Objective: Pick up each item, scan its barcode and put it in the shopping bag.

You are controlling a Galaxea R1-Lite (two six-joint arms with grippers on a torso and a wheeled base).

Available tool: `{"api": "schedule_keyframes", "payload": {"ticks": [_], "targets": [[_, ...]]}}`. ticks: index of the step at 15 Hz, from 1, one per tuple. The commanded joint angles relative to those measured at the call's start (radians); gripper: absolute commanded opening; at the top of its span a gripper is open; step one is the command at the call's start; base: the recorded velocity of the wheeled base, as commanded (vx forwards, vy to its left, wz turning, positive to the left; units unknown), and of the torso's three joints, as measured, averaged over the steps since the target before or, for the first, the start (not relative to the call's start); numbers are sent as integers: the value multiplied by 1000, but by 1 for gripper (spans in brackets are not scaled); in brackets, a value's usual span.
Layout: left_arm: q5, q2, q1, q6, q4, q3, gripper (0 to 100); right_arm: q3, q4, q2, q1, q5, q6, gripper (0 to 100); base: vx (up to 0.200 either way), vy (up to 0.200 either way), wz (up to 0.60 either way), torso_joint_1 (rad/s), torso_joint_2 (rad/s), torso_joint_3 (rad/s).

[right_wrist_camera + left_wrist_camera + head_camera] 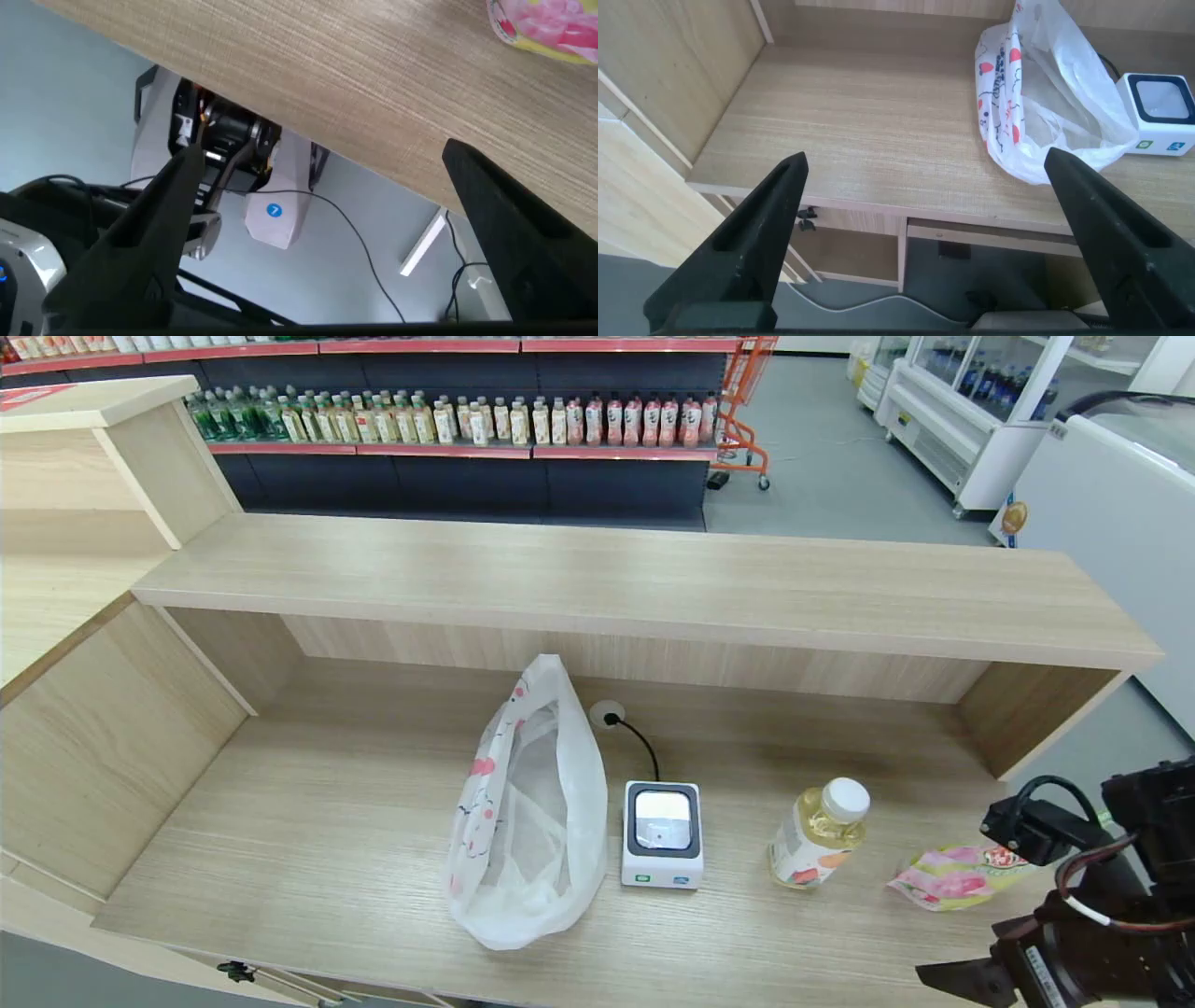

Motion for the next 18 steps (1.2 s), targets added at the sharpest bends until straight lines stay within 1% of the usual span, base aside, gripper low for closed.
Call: {"api": "schedule_keyframes", "payload": {"ticks": [1, 2, 3, 6, 8, 9, 12, 15, 16, 18], "targets": [[-1, 0, 0, -1, -1, 0, 100, 2, -73, 127, 48, -25, 43, 100, 0, 0, 0, 0, 0, 0], [0, 0, -1, -1, -1, 0, 100, 1, -106, 157, 75, -52, 72, 100, 0, 0, 0, 0, 0, 0], [-1, 0, 0, 1, -1, 0, 100, -1, -174, 219, 121, -95, 131, 100, 0, 0, 0, 0, 0, 0], [-1, 0, 0, -1, -1, 0, 100, -6, -287, 332, 195, -173, 200, 100, 0, 0, 0, 0, 0, 0], [0, 0, 0, -1, -1, 0, 100, -10, -421, 420, 242, -249, 249, 100, 0, 0, 0, 0, 0, 0], [0, 0, 0, 1, -1, 0, 100, -12, -473, 449, 256, -267, 258, 100, 0, 0, 0, 0, 0, 0], [-1, 0, 0, 1, -1, 0, 100, -12, -636, 533, 285, -272, 272, 100, 0, 0, 0, 0, 0, 0], [0, 0, 0, -1, -1, 0, 100, -18, -817, 624, 296, -275, 266, 100, 0, 0, 0, 0, 0, 0], [-1, 0, 0, -1, -1, 0, 100, -26, -855, 644, 296, -276, 264, 100, 0, 0, 0, 0, 0, 0], [0, 0, 0, -1, -1, 0, 100, -32, -887, 665, 296, -292, 239, 100, 0, 0, 0, 0, 0, 0]]}}
